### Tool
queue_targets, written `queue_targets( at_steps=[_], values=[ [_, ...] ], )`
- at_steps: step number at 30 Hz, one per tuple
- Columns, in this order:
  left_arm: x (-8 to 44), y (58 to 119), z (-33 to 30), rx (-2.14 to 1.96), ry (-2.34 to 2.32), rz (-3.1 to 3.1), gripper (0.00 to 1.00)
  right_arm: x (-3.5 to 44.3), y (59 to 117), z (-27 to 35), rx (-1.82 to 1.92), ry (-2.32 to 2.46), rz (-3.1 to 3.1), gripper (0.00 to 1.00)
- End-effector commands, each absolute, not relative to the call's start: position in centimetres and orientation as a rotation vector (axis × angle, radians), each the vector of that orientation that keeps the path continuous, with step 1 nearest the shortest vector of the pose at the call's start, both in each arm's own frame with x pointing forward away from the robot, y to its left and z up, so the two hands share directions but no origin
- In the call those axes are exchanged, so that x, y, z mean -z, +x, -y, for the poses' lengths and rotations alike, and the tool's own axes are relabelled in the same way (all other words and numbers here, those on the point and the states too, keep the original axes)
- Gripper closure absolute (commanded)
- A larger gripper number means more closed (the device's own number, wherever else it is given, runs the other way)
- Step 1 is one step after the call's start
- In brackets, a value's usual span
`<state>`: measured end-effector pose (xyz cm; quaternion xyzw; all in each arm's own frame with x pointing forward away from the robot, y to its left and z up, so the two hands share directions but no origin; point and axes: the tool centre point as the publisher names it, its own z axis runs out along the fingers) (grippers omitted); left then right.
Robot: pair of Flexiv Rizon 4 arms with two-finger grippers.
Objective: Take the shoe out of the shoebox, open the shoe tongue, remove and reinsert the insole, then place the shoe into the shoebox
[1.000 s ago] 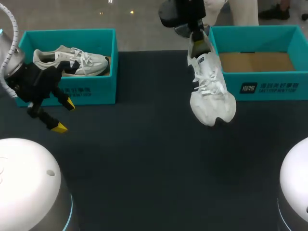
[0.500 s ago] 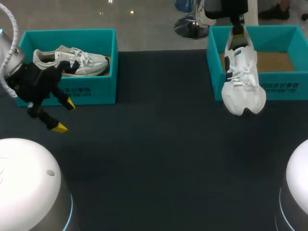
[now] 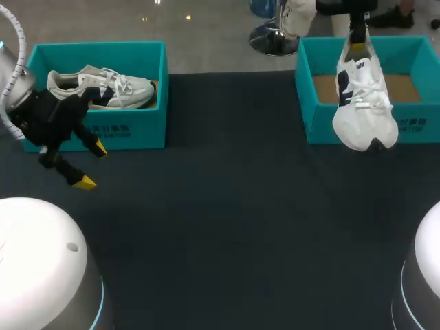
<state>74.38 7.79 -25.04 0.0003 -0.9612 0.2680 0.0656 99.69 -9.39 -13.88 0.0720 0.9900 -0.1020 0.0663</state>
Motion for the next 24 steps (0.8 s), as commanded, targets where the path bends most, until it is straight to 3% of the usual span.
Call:
queue_targets(
  at_steps=[1, 7, 24],
  values=[
    [25.0, 74.4, -7.8, -0.805, 0.0, 2.9, 0.0, 13.7, 99.8, 9.3, 0.312, 0.219, -2.988, 1.0],
    [25.0, 74.4, -7.8, -0.805, 0.0, 2.9, 0.0, 13.7, 99.8, 9.3, 0.312, 0.219, -2.988, 1.0],
    [25.0, 74.4, -7.8, -0.805, 0.0, 2.9, 0.0, 15.1, 106.0, 21.7, 0.289, 0.468, -2.93, 1.0]
  ],
)
